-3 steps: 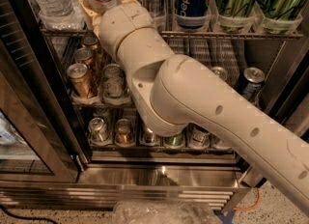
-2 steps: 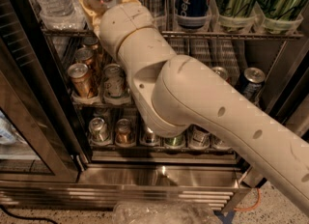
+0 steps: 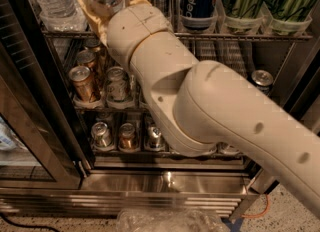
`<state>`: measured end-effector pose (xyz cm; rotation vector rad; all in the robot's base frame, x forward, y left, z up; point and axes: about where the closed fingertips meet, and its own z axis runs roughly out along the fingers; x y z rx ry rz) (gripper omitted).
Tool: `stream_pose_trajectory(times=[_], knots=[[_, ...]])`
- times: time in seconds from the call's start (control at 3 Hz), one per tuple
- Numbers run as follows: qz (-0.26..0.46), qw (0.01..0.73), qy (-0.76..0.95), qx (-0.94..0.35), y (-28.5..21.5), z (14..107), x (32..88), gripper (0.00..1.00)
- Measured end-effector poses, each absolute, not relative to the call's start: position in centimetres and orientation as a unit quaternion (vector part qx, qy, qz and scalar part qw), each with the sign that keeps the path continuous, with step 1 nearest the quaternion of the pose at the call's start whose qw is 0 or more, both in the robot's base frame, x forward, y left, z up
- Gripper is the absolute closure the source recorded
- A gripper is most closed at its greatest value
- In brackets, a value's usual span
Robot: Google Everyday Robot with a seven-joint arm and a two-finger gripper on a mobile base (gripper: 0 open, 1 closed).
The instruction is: Pick water bottle from top shelf of fridge
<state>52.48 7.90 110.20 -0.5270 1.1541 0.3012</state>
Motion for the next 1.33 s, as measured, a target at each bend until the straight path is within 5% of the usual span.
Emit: stream_pose_trajectory(times=[0.67,1.33], knots=[[0.116,0.739,0.615,-0.249,1.1,108.2,49.7,1.00],[0.220,0.616,0.701,-0.284,7.5,100.9,44.9,1.00]])
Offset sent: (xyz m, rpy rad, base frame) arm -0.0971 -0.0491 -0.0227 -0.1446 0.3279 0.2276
